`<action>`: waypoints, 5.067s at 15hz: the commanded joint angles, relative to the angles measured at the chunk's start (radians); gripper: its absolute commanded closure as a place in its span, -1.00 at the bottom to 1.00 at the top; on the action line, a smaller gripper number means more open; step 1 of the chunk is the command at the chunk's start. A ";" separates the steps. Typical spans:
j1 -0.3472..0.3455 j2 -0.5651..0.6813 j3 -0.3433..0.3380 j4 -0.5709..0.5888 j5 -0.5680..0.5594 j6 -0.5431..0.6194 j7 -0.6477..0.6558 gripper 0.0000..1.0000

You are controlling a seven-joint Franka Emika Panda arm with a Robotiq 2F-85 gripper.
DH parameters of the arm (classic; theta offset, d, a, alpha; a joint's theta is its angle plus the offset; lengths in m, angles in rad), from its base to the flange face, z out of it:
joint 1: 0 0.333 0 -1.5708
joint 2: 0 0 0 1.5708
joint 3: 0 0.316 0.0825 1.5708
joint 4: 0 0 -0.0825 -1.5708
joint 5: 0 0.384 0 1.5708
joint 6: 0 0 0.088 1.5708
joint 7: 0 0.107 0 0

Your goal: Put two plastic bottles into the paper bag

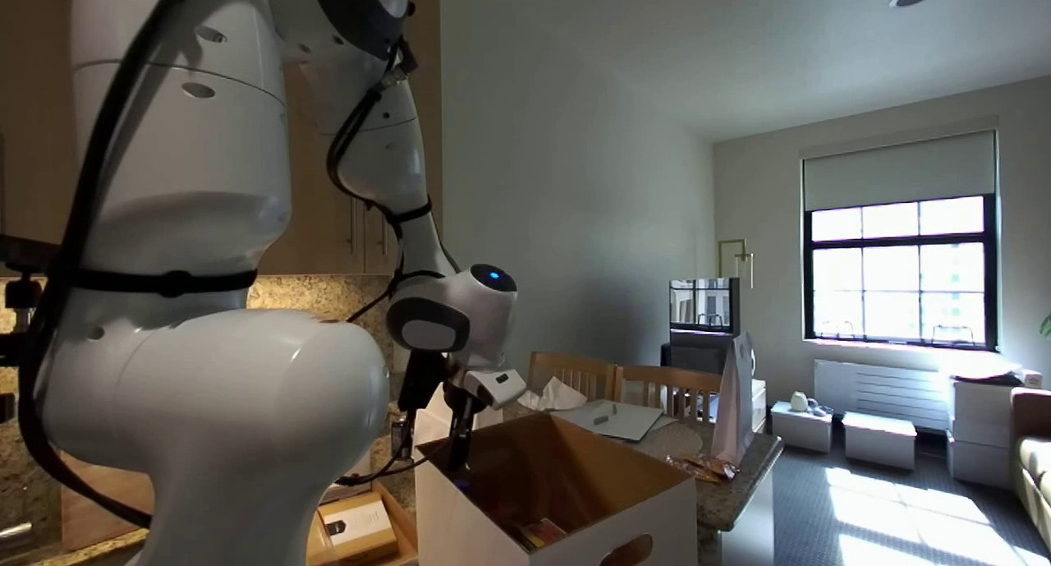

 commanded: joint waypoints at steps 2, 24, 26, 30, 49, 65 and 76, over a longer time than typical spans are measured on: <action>-0.047 -0.186 0.077 -0.130 -0.256 -0.022 0.087 -1.00; -0.021 -0.125 0.361 0.546 -1.252 -0.741 0.133 -1.00; 0.008 -0.046 0.372 0.578 -1.250 -0.720 0.077 -1.00; 0.086 0.159 0.393 0.622 -1.296 -0.639 0.005 -1.00; 0.429 0.779 0.186 0.935 -1.567 -0.504 0.019 -1.00; 0.544 0.797 0.063 0.722 -1.635 -0.252 0.079 -1.00; 0.564 0.790 -0.003 0.723 -1.614 -0.173 0.137 0.38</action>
